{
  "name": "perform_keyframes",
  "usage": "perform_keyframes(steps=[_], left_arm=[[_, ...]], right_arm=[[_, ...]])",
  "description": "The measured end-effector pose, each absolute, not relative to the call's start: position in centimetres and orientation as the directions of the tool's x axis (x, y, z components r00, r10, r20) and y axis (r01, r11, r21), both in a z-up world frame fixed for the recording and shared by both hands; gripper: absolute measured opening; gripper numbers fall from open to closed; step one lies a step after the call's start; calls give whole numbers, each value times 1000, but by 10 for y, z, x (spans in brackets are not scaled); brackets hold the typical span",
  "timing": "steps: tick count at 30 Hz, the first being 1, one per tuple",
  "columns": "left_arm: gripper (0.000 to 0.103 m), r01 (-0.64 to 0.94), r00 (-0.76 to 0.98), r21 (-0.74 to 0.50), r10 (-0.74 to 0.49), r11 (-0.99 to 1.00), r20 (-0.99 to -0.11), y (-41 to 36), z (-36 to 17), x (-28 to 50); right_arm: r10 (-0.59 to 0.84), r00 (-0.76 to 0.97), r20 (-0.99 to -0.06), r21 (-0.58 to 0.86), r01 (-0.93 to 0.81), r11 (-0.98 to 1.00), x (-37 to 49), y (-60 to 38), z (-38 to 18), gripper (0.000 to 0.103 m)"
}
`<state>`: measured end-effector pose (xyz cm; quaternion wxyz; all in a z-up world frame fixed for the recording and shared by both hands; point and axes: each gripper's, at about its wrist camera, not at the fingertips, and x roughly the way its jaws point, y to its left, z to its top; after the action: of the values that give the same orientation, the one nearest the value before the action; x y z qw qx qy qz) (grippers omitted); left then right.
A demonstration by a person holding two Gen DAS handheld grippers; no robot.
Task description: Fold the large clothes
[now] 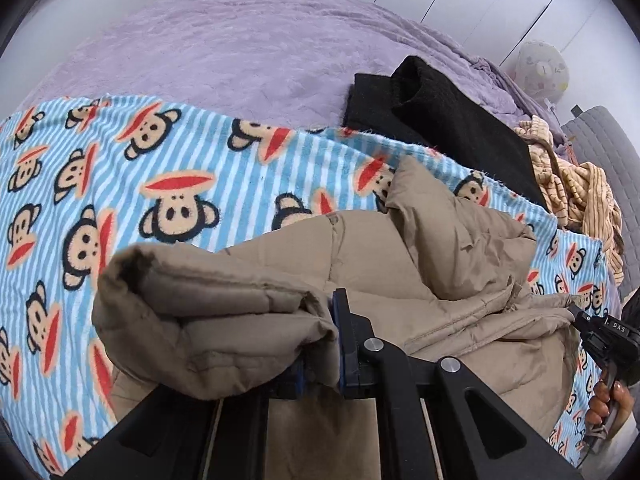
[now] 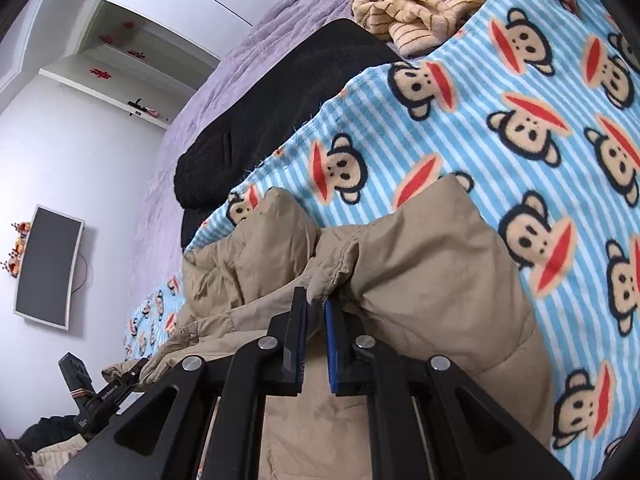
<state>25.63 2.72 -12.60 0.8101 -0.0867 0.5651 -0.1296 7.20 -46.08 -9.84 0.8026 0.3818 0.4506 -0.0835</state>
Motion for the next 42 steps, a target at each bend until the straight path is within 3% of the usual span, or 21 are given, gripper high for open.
perform_keyframes(steps=[4, 7, 8, 9, 10, 11, 13, 14, 16, 18, 20, 21, 24, 28, 33, 36, 39, 42], left_arm=[[12, 126, 329, -284, -311, 950, -892, 25, -136, 259], [23, 195, 369, -267, -323, 944, -871, 26, -123, 248], [41, 217, 385, -252, -320, 943, -866, 26, -118, 244], [81, 229, 403, -225, -303, 947, -863, 26, -111, 239], [99, 236, 434, -183, -272, 954, -859, 27, -104, 235], [103, 240, 479, -139, -242, 961, -844, 26, -95, 230], [103, 273, 509, -83, -217, 958, -833, 23, -82, 227], [103, 277, 513, -74, -212, 958, -832, 21, -77, 227], [99, 303, 493, -121, -264, 945, -829, 18, -72, 225], [64, 348, 430, -187, -333, 919, -839, 7, -78, 218], [55, 404, 353, -228, -381, 886, -854, -12, -95, 207], [55, 433, 328, -226, -386, 873, -862, -24, -106, 201], [55, 476, 333, -158, -344, 865, -878, -60, -137, 196], [55, 435, 416, -91, -290, 896, -862, -79, -159, 214], [55, 409, 428, -44, -234, 912, -873, -91, -174, 247], [55, 396, 471, -6, -208, 918, -857, -72, -156, 256], [55, 320, 530, 90, -99, 943, -842, -29, -153, 270], [57, 243, 468, -7, -124, 970, -875, 16, -175, 291]], right_arm=[[198, 545, -814, 516, 523, 679, 86, -462, -132, 9], [197, 550, -812, 522, 531, 668, 87, -462, -137, 9], [193, 553, -811, 519, 525, 674, 86, -462, -134, 10], [189, 551, -812, 510, 515, 689, 87, -461, -130, 10], [187, 547, -816, 498, 503, 707, 88, -459, -125, 11], [183, 542, -820, 486, 490, 723, 89, -458, -120, 17], [175, 538, -825, 460, 458, 760, 92, -453, -106, 55], [173, 545, -821, 453, 437, 777, 92, -449, -99, 85], [167, 553, -817, 434, 397, 809, 91, -439, -84, 87], [186, 545, -818, 428, 358, 830, 85, -422, -78, 76], [241, 507, -827, 441, 321, 838, 80, -401, -89, 23], [259, 478, -839, 436, 306, 846, 78, -389, -100, 19], [256, 403, -879, 377, 257, 890, 83, -359, -138, 17], [230, 432, -872, 368, 270, 889, 107, -359, -161, 17], [225, 434, -873, 378, 310, 872, 136, -376, -177, 5], [230, 413, -881, 368, 296, 882, 139, -384, -169, 4], [98, 413, -905, 224, 268, 937, 124, -406, -148, 4], [19, 402, -915, 183, 374, 909, 99, -453, -151, 4]])
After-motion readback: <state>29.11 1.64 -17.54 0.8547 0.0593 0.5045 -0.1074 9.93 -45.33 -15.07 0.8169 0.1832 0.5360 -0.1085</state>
